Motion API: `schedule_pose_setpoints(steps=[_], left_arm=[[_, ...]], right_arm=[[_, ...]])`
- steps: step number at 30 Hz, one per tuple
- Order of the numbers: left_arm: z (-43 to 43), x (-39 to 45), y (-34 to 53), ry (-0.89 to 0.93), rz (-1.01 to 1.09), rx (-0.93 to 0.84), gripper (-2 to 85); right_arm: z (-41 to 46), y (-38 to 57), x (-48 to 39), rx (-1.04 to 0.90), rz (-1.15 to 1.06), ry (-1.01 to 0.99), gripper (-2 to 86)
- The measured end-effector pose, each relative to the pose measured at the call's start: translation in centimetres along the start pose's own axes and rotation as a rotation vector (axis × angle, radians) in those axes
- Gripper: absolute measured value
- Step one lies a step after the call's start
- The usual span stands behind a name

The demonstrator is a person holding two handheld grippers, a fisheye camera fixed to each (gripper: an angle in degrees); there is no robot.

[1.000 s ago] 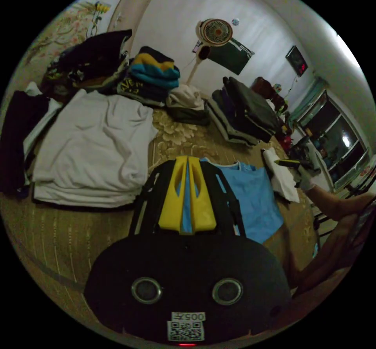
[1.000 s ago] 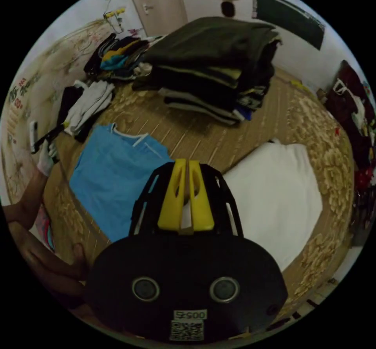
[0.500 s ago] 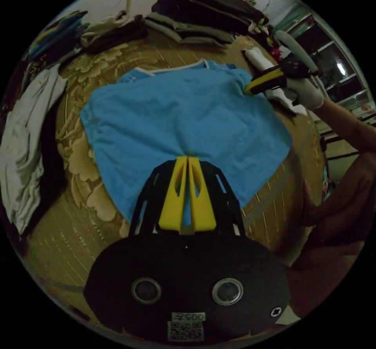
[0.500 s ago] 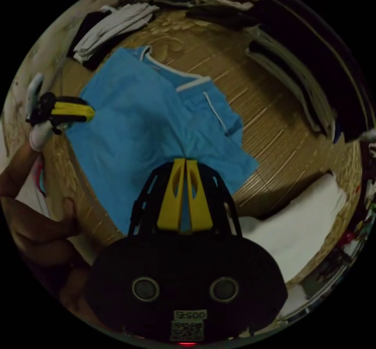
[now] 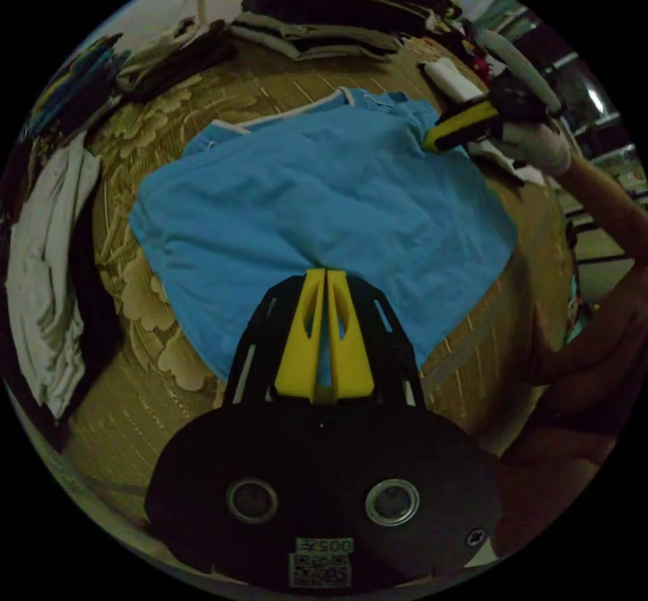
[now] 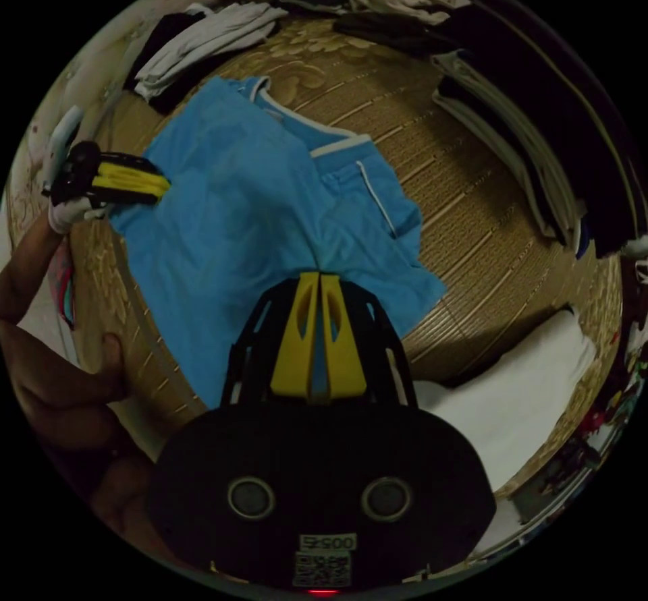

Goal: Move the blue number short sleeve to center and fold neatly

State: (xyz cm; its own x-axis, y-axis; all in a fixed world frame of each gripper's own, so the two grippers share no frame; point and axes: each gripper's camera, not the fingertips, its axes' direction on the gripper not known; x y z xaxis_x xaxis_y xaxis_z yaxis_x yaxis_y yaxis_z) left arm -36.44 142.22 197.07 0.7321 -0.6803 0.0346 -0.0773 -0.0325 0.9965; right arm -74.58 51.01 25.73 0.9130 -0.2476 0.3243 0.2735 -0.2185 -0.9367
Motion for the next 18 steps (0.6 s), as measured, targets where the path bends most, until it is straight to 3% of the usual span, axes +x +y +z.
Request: schedule_pose_setpoints(steps=[8, 12, 18], left_arm=[[-3.7, -1.6, 8.0, -0.085, -0.206, 0.279, 3.2], [-4.0, -3.8, 13.6, -0.1, -0.331, 0.253, 13.0], [-1.6, -4.9, 18.0, 0.065, -0.36, 0.234, 16.1]], right_arm=[[-3.9, -3.6, -0.5, 0.161, 0.11, -0.086, -0.9], [-6.0, -6.8, -1.8, 0.197, 0.057, -0.261, 1.8], [-3.5, -16.7, -8.4, 0.073, -0.06, -0.321, 11.9]])
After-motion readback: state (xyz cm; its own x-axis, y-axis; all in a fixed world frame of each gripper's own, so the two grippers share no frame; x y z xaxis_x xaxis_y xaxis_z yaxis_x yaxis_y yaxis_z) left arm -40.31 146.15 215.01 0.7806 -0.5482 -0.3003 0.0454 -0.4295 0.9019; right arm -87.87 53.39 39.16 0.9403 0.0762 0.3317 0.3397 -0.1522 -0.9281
